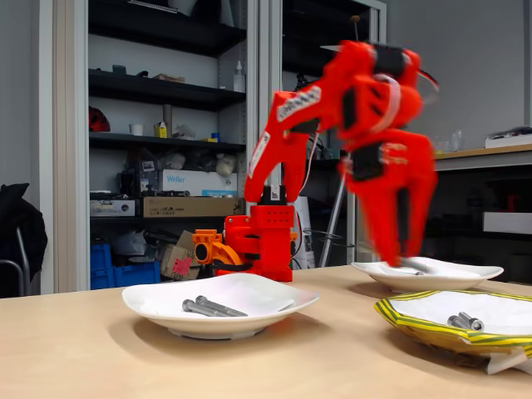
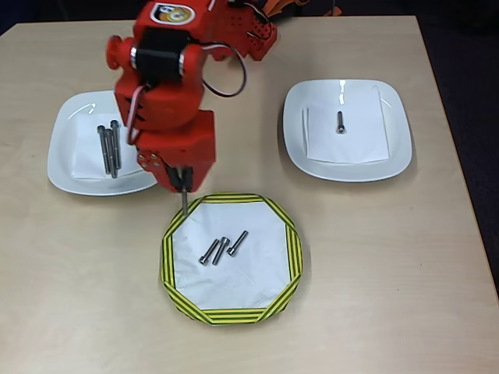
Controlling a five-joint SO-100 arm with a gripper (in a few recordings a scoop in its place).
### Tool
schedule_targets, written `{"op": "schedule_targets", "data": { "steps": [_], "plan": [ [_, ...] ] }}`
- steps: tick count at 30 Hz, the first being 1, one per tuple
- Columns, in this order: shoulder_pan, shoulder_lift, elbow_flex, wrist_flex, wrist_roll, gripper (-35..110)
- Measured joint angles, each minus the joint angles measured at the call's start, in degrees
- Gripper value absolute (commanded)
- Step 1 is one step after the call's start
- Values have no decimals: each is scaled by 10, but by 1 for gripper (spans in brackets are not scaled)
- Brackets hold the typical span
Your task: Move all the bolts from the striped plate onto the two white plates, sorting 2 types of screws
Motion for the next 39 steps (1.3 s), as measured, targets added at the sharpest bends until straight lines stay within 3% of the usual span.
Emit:
{"op": "schedule_targets", "data": {
  "steps": [12,15,19,25,39],
  "plan": [
    [214,180,292,-85,-202,1],
    [235,188,325,-105,-221,11],
    [242,189,349,-140,-242,13],
    [204,190,331,-142,-217,12],
    [-40,65,162,-213,-67,14]
  ]
}}
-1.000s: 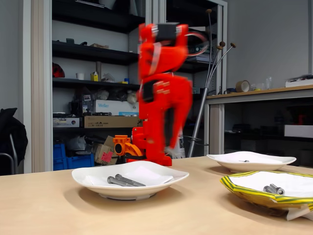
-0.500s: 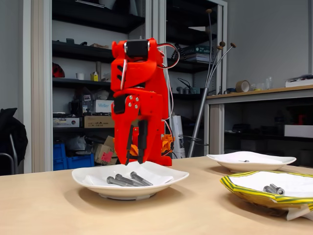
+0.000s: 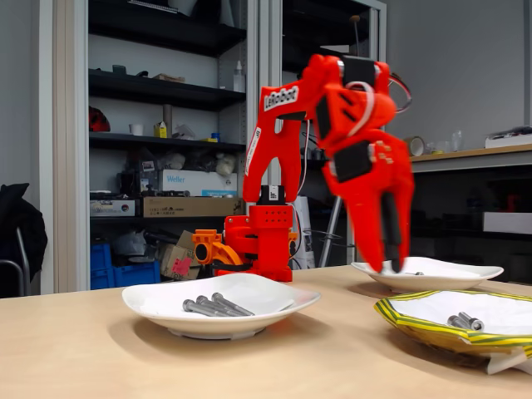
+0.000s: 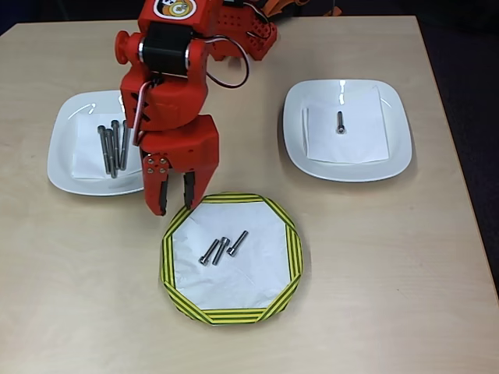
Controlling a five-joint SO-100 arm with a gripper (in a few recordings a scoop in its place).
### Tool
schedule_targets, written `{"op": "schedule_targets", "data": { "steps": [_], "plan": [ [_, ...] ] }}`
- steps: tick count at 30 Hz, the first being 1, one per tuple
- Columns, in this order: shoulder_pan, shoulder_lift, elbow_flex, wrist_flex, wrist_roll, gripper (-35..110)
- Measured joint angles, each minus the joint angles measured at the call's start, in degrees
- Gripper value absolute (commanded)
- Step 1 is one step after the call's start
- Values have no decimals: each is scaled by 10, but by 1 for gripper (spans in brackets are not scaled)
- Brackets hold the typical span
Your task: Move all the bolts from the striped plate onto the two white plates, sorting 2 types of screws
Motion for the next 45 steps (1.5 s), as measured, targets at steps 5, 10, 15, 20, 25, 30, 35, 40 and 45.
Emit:
{"op": "schedule_targets", "data": {
  "steps": [5,10,15,20,25,30,35,40,45],
  "plan": [
    [-33,-29,-2,-43,55,14],
    [-62,-42,3,-91,134,16],
    [-75,-62,3,-125,252,17],
    [-83,-90,2,-153,297,16],
    [-80,-120,-11,-167,305,15],
    [-70,-149,-34,-178,294,14],
    [-68,-178,-76,-168,292,10],
    [-55,-201,-132,-124,290,0],
    [-58,-212,-173,-71,269,0]
  ]
}}
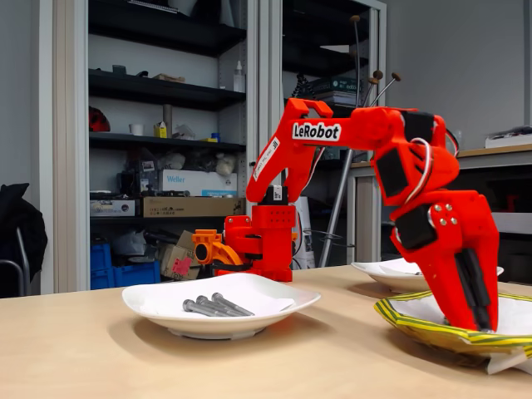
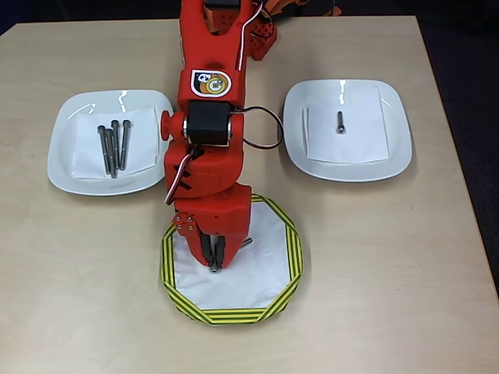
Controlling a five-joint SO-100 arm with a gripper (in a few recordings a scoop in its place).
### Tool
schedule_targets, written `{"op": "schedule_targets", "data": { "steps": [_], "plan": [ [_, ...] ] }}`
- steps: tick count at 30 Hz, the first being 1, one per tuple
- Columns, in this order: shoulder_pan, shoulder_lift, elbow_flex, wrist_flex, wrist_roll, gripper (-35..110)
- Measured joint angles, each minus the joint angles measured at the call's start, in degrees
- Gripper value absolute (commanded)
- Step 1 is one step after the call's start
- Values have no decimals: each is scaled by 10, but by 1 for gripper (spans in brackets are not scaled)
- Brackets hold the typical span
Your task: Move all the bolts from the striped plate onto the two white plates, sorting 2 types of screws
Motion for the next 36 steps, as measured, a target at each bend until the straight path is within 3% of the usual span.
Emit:
{"op": "schedule_targets", "data": {
  "steps": [10,17,23,36],
  "plan": [
    [-4,-11,-84,158,-12,0],
    [-64,58,-30,215,51,0],
    [-151,188,113,205,145,0],
    [-326,493,530,68,319,0]
  ]
}}
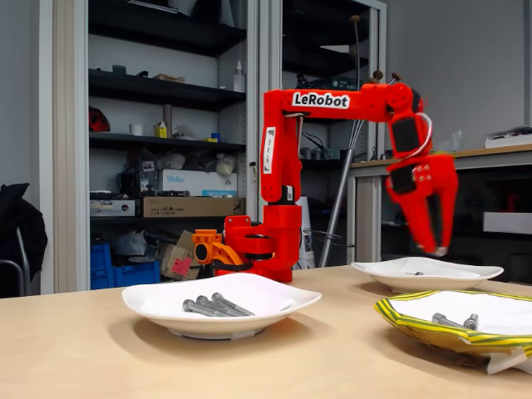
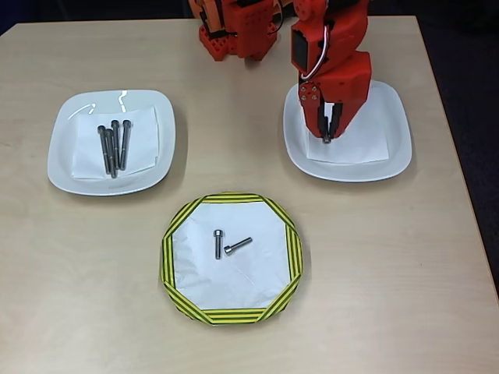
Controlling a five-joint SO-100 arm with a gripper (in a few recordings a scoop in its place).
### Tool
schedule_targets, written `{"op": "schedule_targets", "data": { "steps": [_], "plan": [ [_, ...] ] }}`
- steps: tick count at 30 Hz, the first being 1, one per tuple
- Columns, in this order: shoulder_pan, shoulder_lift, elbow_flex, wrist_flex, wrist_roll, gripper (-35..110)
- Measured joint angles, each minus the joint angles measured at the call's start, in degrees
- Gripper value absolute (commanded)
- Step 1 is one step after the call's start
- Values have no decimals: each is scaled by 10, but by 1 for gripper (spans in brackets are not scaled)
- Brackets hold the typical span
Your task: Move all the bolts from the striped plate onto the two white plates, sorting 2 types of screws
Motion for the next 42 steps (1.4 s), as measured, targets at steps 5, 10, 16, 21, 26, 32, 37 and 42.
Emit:
{"op": "schedule_targets", "data": {
  "steps": [5,10,16,21,26,32,37,42],
  "plan": [
    [-41,54,84,-54,32,21],
    [-38,60,87,-75,-19,21],
    [32,-7,-7,-76,-115,19],
    [121,-105,-124,-92,-228,18],
    [170,-185,-196,-101,-251,16],
    [224,-283,-280,-111,-257,15],
    [257,-358,-370,-105,-280,14],
    [287,-421,-451,-84,-294,13]
  ]
}}
